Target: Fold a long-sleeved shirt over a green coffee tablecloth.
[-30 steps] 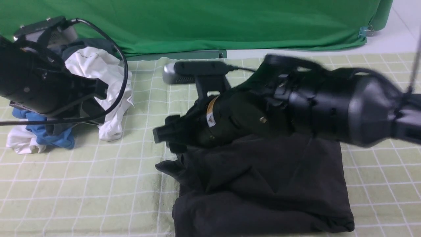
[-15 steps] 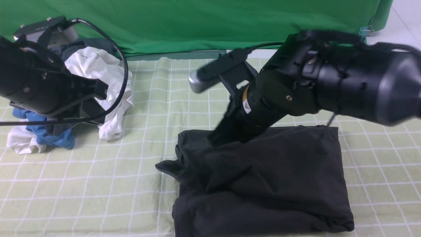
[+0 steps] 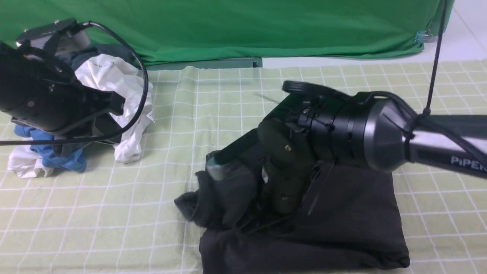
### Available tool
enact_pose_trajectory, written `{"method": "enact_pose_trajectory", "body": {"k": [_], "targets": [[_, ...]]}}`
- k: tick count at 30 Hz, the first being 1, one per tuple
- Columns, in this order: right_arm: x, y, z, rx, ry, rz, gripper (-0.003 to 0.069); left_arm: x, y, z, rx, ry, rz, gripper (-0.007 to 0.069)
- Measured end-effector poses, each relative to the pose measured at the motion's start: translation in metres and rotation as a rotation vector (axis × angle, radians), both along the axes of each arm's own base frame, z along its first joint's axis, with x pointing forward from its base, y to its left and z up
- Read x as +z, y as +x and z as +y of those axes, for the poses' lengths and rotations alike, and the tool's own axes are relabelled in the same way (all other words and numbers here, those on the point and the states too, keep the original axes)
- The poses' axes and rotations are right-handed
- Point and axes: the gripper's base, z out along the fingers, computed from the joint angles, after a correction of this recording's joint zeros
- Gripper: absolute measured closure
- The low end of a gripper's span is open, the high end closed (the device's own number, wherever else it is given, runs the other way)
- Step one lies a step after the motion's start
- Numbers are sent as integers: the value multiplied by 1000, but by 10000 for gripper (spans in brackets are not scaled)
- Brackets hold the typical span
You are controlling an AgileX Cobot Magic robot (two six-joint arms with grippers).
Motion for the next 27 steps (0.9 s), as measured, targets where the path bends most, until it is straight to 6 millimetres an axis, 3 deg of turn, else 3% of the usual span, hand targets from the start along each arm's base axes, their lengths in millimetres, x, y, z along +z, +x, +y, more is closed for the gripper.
{"method": "enact_pose_trajectory", "body": {"k": [3, 6, 9, 14, 16, 18, 21, 22, 23, 27], "targets": [[31, -10, -2, 9, 47, -18, 660, 0, 0, 0, 2, 0, -5, 610], [77, -19, -21, 22, 56, -85, 660, 0, 1, 0, 4, 1, -9, 610], [123, -34, -50, 27, 38, -167, 660, 1, 1, 0, 6, 1, -14, 610], [204, -72, -110, -1, 177, -372, 660, 1, 1, 0, 5, 3, -17, 610], [223, -85, -128, -11, 234, -423, 659, 1, 1, 0, 4, 3, -16, 610], [251, -110, -160, -24, 331, -505, 658, 1, 1, 0, 4, 3, -16, 610], [276, -141, -202, -50, 446, -598, 655, 1, 1, 0, 4, 3, -16, 610], [277, -143, -204, -53, 452, -603, 655, 1, 1, 0, 4, 3, -16, 610], [285, -158, -224, -63, 504, -644, 654, 1, 1, 0, 4, 3, -16, 610], [287, -194, -270, -50, 606, -753, 652, 1, 2, 1, 6, 5, -22, 610]]}}
